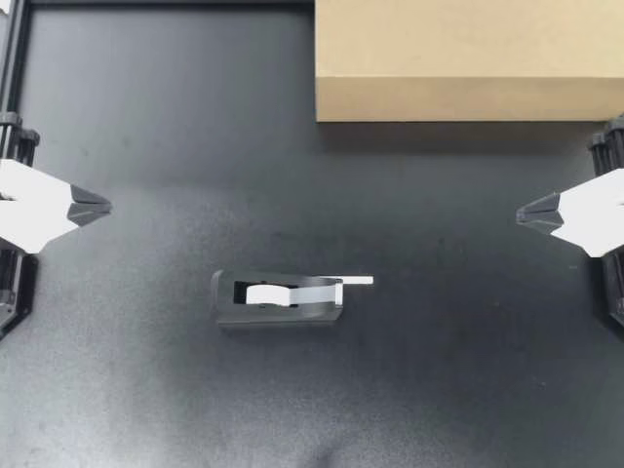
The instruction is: Cut a small piece of tape from the tape dispenser then place it on the cardboard box's edge.
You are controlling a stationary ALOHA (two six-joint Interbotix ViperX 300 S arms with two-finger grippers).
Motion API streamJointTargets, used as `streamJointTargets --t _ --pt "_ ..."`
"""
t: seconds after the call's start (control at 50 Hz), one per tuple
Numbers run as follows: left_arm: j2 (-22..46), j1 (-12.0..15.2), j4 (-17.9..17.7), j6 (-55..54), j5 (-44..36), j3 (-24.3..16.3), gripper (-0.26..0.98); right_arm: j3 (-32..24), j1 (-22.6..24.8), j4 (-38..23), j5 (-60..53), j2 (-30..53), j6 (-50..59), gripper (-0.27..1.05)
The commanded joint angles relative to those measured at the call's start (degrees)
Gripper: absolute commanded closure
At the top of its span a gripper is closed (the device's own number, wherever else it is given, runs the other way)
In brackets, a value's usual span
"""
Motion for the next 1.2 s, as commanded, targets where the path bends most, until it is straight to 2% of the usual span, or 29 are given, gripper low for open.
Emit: streamJointTargets --t 0.0,0.18,0.34,0.58,0.72,0.88,1.0,1.08,1.18 --pt "0.62 -0.88 -0.09 0.00 -1.32 -0.70 0.82 -0.88 0.00 0.00 -0.70 0.09 -0.18 0.88" --pt "0.70 -0.79 -0.09 0.00 -3.87 0.18 0.84 -2.02 0.00 -0.09 -6.24 3.69 0.18 0.90" --pt "1.58 -0.79 -0.09 0.00 -5.27 1.32 0.84 -8.26 -1.85 2.20 -5.98 14.85 1.32 0.90" --pt "3.43 -0.79 0.00 0.00 -6.24 1.58 0.84 -23.38 -2.55 3.08 12.83 34.28 4.13 0.90" --pt "3.96 -0.79 -0.09 0.00 -6.24 1.93 0.85 -33.31 -2.55 3.08 30.41 45.53 4.66 0.90" --pt "4.13 -0.79 -0.09 -0.18 -6.24 2.81 0.84 -43.07 -2.55 3.16 46.41 54.40 4.22 0.90" --pt "4.22 -0.79 0.00 -0.26 -6.24 3.43 0.84 -48.08 -2.55 3.43 54.32 59.33 3.87 0.90" --pt "4.22 -0.79 0.00 -0.26 -6.24 3.87 0.84 -50.80 -2.55 5.54 58.54 61.79 1.85 0.90" --pt "4.22 -0.79 -0.09 -0.35 -6.24 4.22 0.84 -53.96 -4.13 12.57 62.58 63.46 -5.71 0.90"
